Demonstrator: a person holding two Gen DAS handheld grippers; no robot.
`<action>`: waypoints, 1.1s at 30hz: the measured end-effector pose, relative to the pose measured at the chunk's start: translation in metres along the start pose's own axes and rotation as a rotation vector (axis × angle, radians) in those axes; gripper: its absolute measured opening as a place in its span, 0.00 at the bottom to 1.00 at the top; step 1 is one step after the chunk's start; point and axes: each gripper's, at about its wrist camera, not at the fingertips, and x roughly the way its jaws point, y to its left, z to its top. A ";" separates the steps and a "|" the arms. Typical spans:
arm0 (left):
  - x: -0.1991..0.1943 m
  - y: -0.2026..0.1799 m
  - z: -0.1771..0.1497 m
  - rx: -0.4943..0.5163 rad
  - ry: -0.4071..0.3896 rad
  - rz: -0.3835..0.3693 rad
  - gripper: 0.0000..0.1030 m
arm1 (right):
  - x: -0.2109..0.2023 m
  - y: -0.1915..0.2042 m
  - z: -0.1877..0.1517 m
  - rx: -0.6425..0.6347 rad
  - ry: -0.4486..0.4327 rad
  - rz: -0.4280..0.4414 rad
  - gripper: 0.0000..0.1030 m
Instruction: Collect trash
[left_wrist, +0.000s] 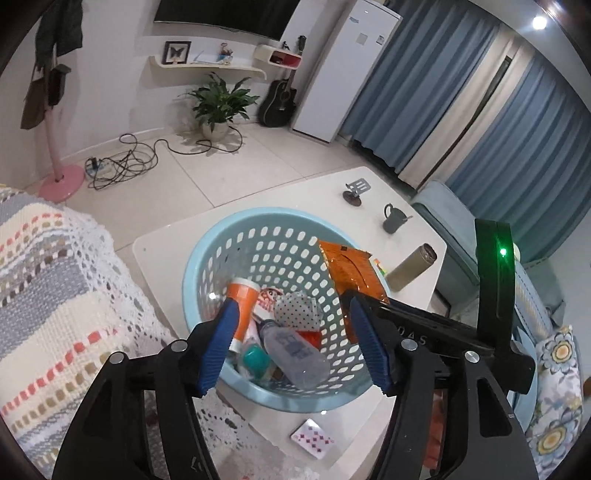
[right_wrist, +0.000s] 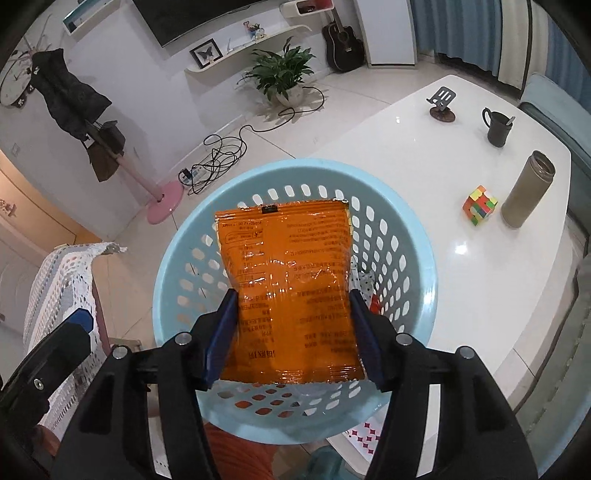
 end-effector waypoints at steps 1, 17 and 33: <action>-0.002 0.002 -0.002 -0.003 0.000 0.001 0.60 | 0.000 0.001 -0.001 -0.007 0.005 -0.003 0.57; -0.091 0.008 -0.013 -0.023 -0.186 0.091 0.75 | -0.059 0.034 -0.019 -0.081 -0.086 0.035 0.70; -0.188 0.014 -0.067 0.048 -0.535 0.458 0.92 | -0.171 0.119 -0.094 -0.288 -0.595 -0.094 0.77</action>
